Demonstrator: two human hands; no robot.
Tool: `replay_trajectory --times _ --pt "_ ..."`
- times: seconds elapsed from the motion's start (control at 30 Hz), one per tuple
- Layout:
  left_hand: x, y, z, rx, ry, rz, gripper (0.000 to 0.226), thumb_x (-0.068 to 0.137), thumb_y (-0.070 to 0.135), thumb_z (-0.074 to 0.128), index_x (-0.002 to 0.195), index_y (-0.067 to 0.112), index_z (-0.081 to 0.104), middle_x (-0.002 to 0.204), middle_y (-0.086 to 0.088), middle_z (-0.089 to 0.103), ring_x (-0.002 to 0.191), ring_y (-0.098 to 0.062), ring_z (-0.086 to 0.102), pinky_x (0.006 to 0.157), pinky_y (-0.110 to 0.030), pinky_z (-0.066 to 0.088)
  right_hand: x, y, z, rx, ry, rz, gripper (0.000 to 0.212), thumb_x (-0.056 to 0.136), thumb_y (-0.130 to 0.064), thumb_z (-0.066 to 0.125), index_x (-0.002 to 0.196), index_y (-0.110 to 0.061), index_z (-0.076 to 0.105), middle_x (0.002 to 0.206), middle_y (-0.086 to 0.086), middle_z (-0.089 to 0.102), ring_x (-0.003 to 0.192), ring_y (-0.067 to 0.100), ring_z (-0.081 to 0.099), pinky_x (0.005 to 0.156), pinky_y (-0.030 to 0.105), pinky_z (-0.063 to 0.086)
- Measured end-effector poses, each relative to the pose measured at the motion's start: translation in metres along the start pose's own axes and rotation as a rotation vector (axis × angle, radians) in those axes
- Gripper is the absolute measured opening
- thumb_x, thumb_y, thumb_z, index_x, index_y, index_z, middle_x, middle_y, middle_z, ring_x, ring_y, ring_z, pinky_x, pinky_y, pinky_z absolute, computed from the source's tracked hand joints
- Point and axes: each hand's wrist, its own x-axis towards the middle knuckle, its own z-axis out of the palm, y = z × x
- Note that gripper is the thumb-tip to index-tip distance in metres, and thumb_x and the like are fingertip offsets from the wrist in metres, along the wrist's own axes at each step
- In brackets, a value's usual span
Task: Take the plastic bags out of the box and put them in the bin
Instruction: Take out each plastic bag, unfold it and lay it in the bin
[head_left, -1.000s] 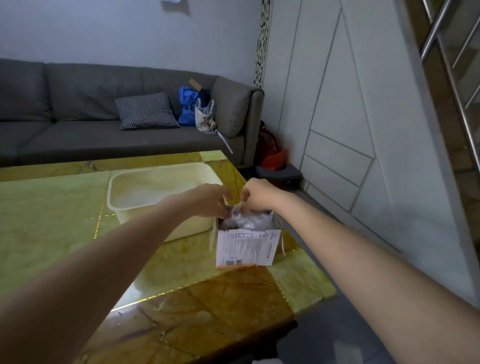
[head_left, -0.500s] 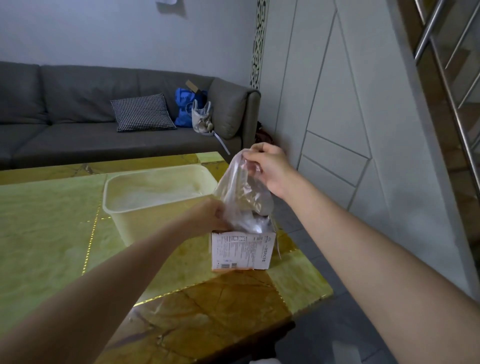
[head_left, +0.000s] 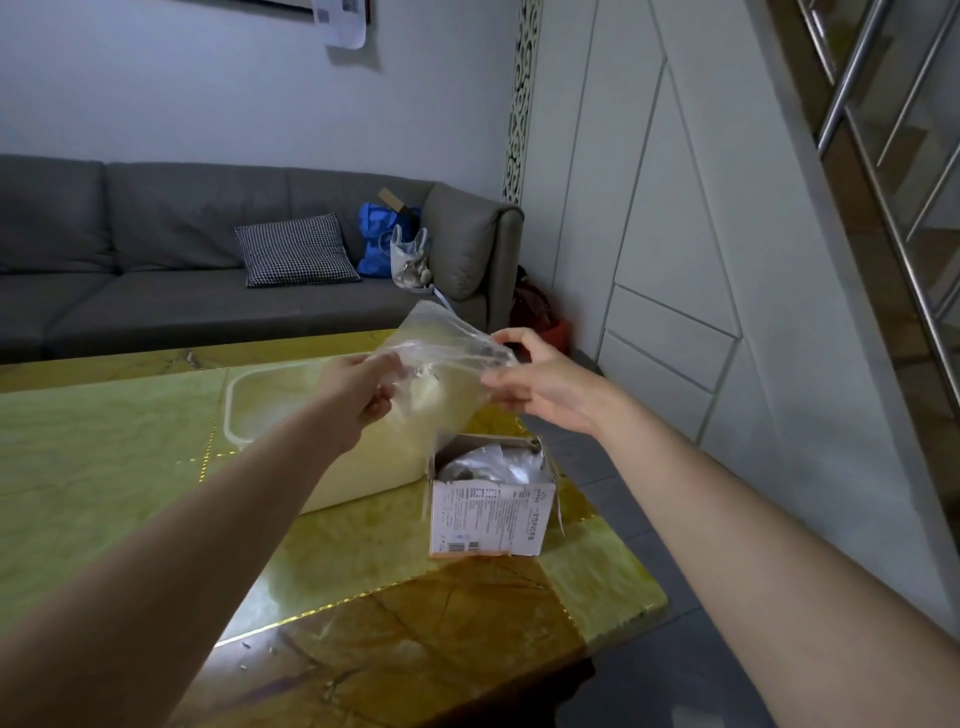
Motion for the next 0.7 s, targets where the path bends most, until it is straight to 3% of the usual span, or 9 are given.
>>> replay_trajectory --times 0.1,0.2,0.33,0.43,0.57,0.63,0.7 --pt "-0.001 0.002 0.004 0.058 -0.013 0.055 0.012 0.092 0.01 0.054 0.101 0.003 0.056 0.068 -0.004 0.052 0.05 -0.009 0.035 0.033 -0.012 0.032 0.001 -0.002 0.001 0.169 -0.028 -0.01 0.034 0.088 -0.017 0.064 0.119 -0.019 0.048 0.103 0.008 0.065 0.078 0.02 0.066 0.066 0.032 0.052" --pt "-0.003 0.001 0.003 0.166 -0.064 0.121 0.011 0.091 0.013 0.056 0.099 0.006 0.057 0.066 -0.001 0.05 0.051 -0.009 0.036 0.035 -0.011 0.033 0.003 -0.006 0.001 0.259 0.046 -0.042 0.021 0.09 -0.011 0.061 0.107 -0.017 0.051 0.09 0.009 0.064 0.068 0.018 0.061 0.057 0.029 0.052" --pt "-0.005 0.002 -0.004 0.229 -0.068 0.132 0.009 0.091 0.018 0.056 0.088 0.009 0.059 0.063 -0.001 0.046 0.052 -0.01 0.036 0.042 -0.016 0.033 0.006 -0.006 0.003 0.142 0.132 -0.075 0.027 0.088 0.006 0.058 0.105 -0.014 0.051 0.078 0.01 0.064 0.056 0.011 0.053 0.044 0.018 0.043" --pt "-0.006 0.0 -0.012 0.282 -0.039 0.133 0.013 0.089 0.022 0.059 0.081 0.012 0.058 0.062 -0.001 0.047 0.052 -0.01 0.037 0.047 -0.019 0.034 0.016 -0.005 0.007 0.03 0.344 -0.136 0.021 0.088 0.008 0.055 0.086 -0.014 0.055 0.079 0.009 0.061 0.067 0.017 0.053 0.049 0.022 0.04" --pt "-0.002 0.002 -0.033 0.316 0.006 0.121 0.014 0.089 0.023 0.059 0.084 0.01 0.06 0.063 -0.001 0.046 0.054 -0.011 0.036 0.05 -0.02 0.033 0.033 -0.008 0.013 -0.232 0.473 -0.232 0.034 0.088 0.006 0.051 0.064 -0.016 0.062 0.076 0.005 0.063 0.065 0.013 0.053 0.055 0.023 0.043" --pt "0.006 0.004 -0.051 0.323 0.096 0.138 0.017 0.089 0.024 0.059 0.078 0.011 0.058 0.061 -0.001 0.043 0.053 -0.012 0.035 0.049 -0.02 0.032 0.043 -0.015 0.022 -0.367 0.485 -0.262 0.034 0.089 0.004 0.049 0.067 -0.015 0.065 0.072 0.001 0.062 0.063 0.013 0.055 0.061 0.026 0.049" --pt "0.016 0.006 -0.069 0.316 0.176 0.178 0.021 0.09 0.023 0.059 0.072 0.013 0.056 0.059 -0.002 0.04 0.051 -0.013 0.033 0.049 -0.021 0.031 0.053 -0.02 0.037 -0.403 0.381 -0.259 0.023 0.093 -0.002 0.049 0.084 -0.011 0.069 0.074 0.001 0.061 0.061 0.011 0.055 0.064 0.026 0.05"
